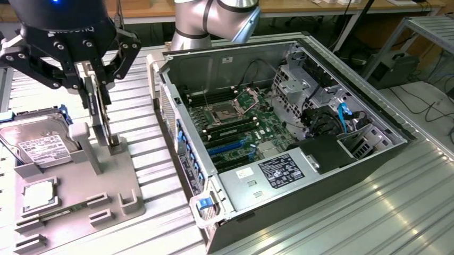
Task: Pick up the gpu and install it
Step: 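Pick up the gpu and move the gpu toward the slot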
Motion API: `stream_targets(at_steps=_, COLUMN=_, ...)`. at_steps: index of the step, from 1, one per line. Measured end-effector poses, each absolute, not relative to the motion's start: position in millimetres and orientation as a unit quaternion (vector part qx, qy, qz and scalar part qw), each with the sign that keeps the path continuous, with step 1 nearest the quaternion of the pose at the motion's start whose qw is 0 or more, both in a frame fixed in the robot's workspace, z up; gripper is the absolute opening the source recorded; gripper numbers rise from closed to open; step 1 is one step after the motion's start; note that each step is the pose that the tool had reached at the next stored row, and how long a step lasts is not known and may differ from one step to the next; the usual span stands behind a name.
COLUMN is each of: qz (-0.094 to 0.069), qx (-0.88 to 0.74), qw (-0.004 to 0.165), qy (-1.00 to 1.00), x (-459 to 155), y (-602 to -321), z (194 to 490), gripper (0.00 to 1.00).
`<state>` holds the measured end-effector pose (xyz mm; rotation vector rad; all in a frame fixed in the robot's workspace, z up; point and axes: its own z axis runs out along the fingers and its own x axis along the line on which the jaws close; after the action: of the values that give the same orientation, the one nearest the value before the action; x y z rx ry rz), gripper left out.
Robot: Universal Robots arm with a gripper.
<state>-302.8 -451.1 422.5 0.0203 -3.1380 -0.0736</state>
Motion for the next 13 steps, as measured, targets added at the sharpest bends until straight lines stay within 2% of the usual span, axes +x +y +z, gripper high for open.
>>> stream_targets(at_steps=13, qz=-0.023, qx=0.006, qw=0.001, qy=-1.000, x=-258, y=-451, z=423, gripper=0.28)
